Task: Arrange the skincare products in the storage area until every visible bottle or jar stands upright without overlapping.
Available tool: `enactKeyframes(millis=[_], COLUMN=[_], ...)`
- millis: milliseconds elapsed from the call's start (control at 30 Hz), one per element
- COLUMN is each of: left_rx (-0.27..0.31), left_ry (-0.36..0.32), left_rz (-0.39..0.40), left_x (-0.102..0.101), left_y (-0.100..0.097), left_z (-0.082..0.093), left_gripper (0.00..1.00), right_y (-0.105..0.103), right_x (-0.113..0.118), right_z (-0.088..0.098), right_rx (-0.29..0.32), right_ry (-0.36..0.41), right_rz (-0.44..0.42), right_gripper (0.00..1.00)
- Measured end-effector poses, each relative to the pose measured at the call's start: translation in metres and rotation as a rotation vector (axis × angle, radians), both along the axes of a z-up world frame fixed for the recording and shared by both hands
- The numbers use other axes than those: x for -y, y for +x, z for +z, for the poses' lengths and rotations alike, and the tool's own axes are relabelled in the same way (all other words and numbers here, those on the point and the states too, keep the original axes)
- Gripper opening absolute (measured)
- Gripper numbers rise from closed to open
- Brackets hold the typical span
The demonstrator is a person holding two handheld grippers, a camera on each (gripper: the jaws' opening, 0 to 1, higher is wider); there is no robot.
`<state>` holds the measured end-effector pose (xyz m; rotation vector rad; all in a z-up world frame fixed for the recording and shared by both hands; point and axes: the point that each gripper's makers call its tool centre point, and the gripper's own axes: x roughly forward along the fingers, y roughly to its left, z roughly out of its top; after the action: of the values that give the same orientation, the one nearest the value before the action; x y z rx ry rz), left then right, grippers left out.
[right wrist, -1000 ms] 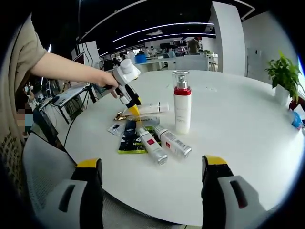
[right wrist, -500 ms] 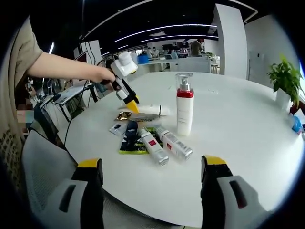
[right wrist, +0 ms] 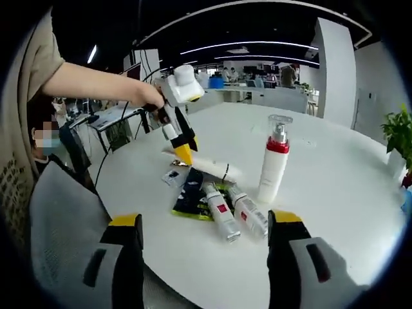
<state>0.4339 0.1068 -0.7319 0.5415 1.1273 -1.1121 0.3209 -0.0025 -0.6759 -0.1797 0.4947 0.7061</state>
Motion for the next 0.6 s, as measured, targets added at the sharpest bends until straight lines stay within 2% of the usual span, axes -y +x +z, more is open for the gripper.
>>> enactKeyframes(millis=[133,200,267,433,600], left_rx=[0.004,0.001,-0.004,0.005,0.016], left_ry=[0.012,0.012,0.010,0.022,0.042], left_rz=[-0.027,-0.024,-0.021,-0.058,-0.090], left_x=[-0.004,-0.005,-0.004,-0.004,-0.007], left_y=[-0.011,-0.013,-0.015,-0.017,-0.015], left_z=[0.003,0.004,0.005,0.006,0.004], left_gripper=[0.27,0.27,0.27,0.27,0.27], right_y=[0.021,0.034,0.048,0.067,0.080], right_x=[-0.031,-0.045,-0.057,-0.086,-0.102], right_z=[-0.006,-0.013,-0.019,-0.034,-0.039], right_rx=[0.033,0.064,0.096,0.096,0.075], right_ry=[-0.051,-0.119,-0.156,-0.204,-0.234], right_rz=[0.154,0.226,0.261,0.395,0.541], right_gripper=[0.71,0.70,0.66,0.62,0.60])
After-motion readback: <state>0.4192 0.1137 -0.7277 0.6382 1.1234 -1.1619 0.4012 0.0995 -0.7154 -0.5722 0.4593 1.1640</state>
